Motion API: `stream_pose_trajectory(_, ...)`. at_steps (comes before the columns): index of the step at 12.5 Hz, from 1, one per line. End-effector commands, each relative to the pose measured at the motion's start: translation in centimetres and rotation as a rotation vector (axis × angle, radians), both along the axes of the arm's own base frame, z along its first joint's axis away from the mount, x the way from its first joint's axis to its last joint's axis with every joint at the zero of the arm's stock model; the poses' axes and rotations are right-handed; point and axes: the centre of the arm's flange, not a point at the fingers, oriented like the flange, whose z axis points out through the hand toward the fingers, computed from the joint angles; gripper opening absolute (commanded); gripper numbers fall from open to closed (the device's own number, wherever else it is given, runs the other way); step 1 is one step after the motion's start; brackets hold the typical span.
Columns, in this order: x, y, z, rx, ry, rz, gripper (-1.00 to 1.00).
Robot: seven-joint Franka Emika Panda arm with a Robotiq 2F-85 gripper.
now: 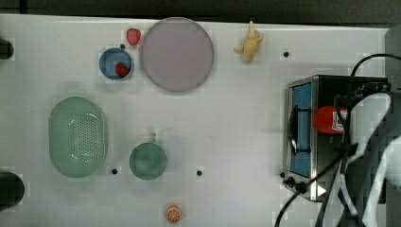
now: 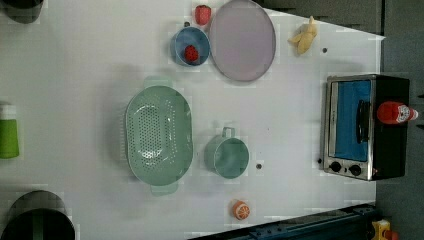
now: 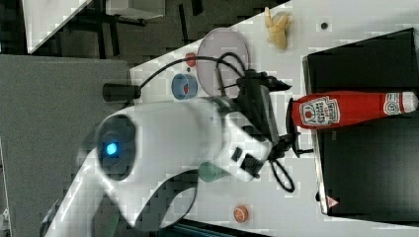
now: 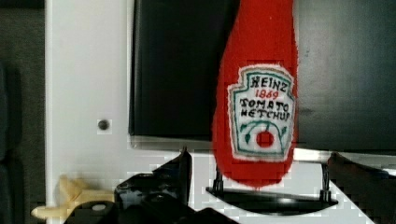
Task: Pick Ketchup from oven and place it on table.
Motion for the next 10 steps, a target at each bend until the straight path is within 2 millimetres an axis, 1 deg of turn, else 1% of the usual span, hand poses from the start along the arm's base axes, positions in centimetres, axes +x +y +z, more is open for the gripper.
stream_pose_trajectory(1, 0.3, -2.7, -2.6, -0.043, 0.026, -0.052, 1.0)
stream_pose_trajectory(3, 0.5, -3.2, -4.3, -0.049, 0.041, -0.061, 1.0)
stream_pose_trajectory(5, 0.5, -3.2, -6.0, -0.03, 0.062, -0.069, 1.0)
stream_pose_trajectory(7, -0.1, -3.4, -7.3, -0.015, 0.08, -0.083, 1.0)
stream_pose_trajectory(9, 0.0, -3.1, -7.9, -0.007, 0.082, -0.082, 1.0)
stream_pose_trajectory(10, -0.1, -3.2, -8.0, -0.016, 0.074, -0.084, 0.92)
